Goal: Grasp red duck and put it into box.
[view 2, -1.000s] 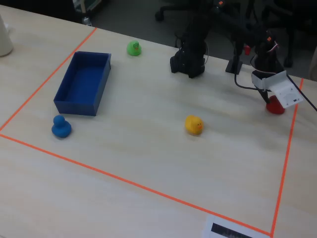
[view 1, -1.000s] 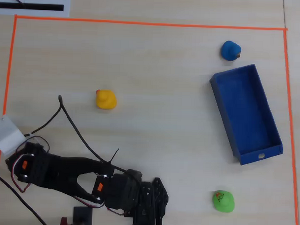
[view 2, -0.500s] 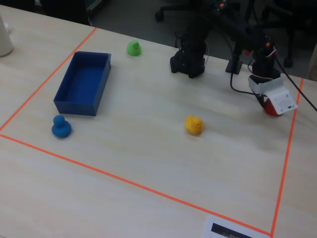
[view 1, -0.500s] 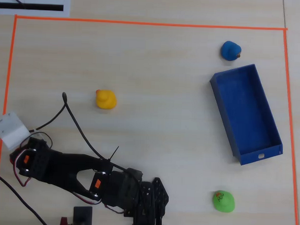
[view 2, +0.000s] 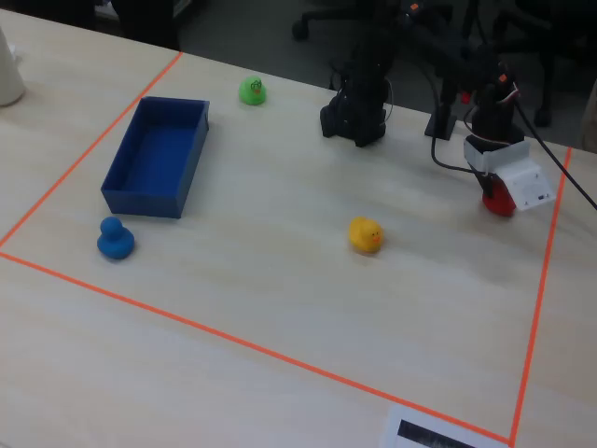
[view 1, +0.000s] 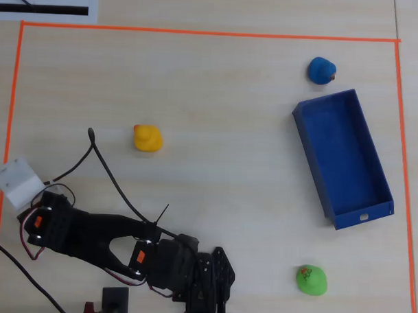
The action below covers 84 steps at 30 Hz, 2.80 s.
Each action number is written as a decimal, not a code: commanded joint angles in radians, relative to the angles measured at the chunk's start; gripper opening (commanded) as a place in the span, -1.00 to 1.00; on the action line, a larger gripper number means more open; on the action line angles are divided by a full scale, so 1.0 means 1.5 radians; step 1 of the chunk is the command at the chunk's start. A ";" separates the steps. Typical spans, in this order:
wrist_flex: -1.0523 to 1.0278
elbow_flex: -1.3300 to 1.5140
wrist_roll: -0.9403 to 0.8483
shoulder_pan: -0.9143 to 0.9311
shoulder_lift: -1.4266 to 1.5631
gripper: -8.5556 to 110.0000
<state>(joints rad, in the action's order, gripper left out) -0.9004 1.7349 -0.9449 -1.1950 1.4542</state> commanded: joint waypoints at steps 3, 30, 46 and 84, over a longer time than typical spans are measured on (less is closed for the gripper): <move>-0.069 -0.055 -0.047 0.129 0.146 -0.85; -0.205 -0.596 -0.390 1.350 0.005 -0.85; -0.180 -0.305 -0.435 1.514 -0.002 -0.85; -0.078 -0.292 -0.422 1.479 -0.067 -0.54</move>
<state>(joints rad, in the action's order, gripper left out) -1.0308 1.3622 -1.5877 1.0339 1.3330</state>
